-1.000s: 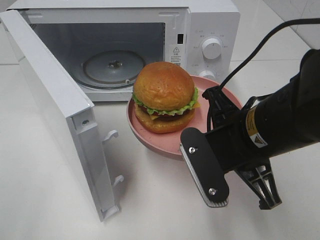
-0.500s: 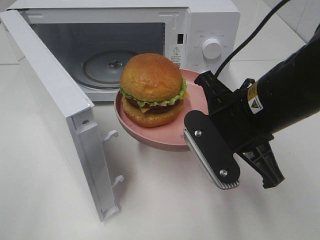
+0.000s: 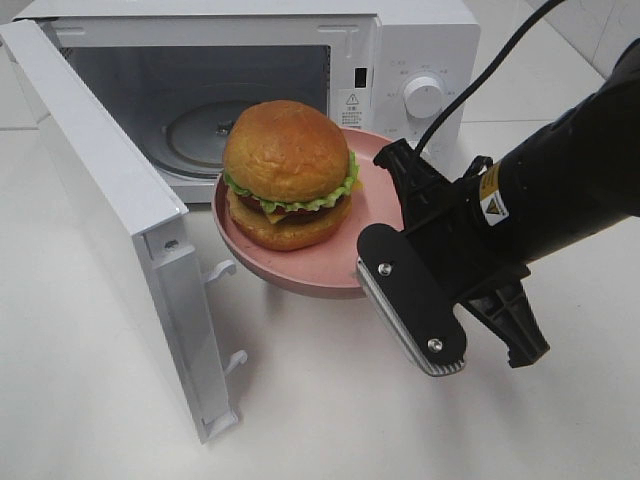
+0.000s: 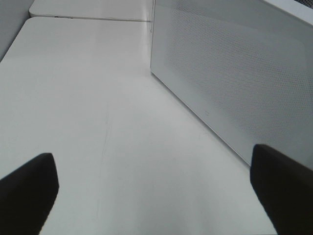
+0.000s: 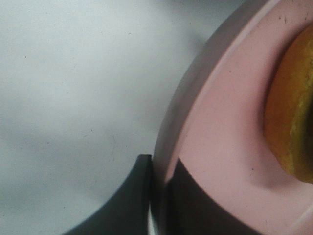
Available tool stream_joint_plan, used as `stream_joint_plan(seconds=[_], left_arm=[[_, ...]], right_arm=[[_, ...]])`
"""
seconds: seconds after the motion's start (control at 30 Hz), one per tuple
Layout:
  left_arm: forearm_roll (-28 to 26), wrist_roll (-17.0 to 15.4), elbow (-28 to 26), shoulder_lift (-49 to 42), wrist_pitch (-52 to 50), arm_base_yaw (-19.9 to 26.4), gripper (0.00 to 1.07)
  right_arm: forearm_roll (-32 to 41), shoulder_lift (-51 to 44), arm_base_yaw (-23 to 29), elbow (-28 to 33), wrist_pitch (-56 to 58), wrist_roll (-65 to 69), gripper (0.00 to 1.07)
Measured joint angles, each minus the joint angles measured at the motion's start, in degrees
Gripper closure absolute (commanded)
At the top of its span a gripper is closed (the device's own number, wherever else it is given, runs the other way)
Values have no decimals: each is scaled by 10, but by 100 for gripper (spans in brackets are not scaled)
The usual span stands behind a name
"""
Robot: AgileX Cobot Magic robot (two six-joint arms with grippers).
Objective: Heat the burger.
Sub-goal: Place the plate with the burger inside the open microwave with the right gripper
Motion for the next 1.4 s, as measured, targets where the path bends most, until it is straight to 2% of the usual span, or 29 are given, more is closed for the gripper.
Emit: stream_joint_plan(seconds=[0.53, 0.73, 0.8, 0.9, 0.97, 1.33, 1.4], left_arm=[[0, 0, 0, 0, 0, 0, 7], [0, 0, 0, 0, 0, 0, 7], [0, 0, 0, 0, 0, 0, 7], [0, 0, 0, 0, 0, 0, 7], [0, 0, 0, 0, 0, 0, 7], [0, 0, 0, 0, 0, 0, 7], [0, 0, 0, 0, 0, 0, 7]], right_arm=[[4, 108, 0, -113, 11, 16, 107], [4, 132, 0, -138, 18, 23, 107], [5, 156, 0, -170, 29, 33, 107], [5, 163, 0, -178, 35, 34, 107], [5, 189, 0, -211, 56, 35, 107], [13, 245, 1, -286, 80, 50, 107], [13, 271, 2, -326, 93, 62, 107]])
